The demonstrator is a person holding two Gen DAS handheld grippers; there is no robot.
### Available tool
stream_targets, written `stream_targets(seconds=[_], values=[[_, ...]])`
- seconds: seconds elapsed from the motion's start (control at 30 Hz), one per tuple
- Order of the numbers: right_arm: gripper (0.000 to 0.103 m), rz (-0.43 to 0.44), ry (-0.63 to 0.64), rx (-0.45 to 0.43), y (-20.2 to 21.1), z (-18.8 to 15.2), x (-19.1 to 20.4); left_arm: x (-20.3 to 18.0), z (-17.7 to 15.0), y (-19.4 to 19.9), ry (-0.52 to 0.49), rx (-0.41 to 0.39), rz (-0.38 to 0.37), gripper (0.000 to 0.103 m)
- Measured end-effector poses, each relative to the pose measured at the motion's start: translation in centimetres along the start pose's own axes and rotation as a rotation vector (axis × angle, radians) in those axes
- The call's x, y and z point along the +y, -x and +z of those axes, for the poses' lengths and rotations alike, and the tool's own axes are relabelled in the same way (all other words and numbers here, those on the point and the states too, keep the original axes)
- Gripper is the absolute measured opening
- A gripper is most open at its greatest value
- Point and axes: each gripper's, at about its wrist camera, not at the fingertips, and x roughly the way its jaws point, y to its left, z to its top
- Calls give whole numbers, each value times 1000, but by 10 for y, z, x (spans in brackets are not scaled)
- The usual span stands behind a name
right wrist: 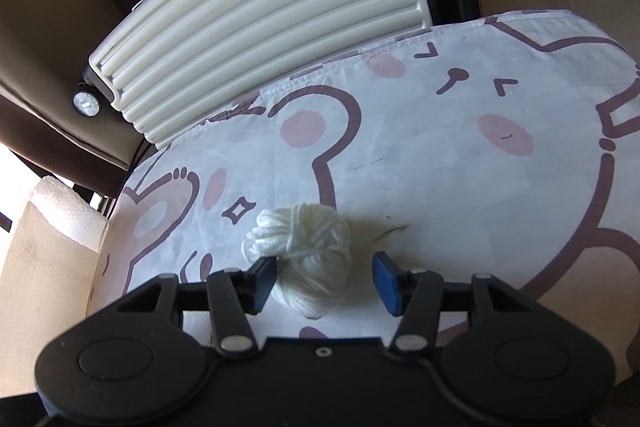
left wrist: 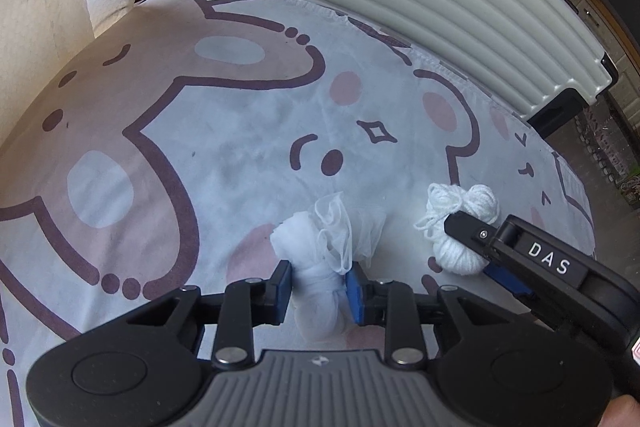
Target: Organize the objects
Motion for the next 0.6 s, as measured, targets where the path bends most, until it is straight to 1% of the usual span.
stream_targets(seconds=[0.03, 0.07, 0.1, 0.13, 0.23, 0.37, 0.6], values=[[50, 3, 9, 6, -1, -1, 2, 1, 0, -1, 10, -4, -4, 33], [43, 6, 19, 11, -2, -1, 3, 1, 0, -2, 19, -4, -6, 35], [39, 11, 34, 17, -2, -2, 4, 2, -1, -4, 26, -2, -7, 36], [36, 14, 45, 21, -2, -2, 5, 3, -2, -6, 38, 2, -11, 36], [34, 11, 60, 25, 0, -1, 6, 2, -2, -8, 39, 1, -9, 36], [33, 2, 63, 30, 3, 0, 5, 2, -3, -7, 44, 4, -18, 31], [33, -14, 78, 38, 12, 0, 8, 1, -4, 6, 42, -8, -28, 30]])
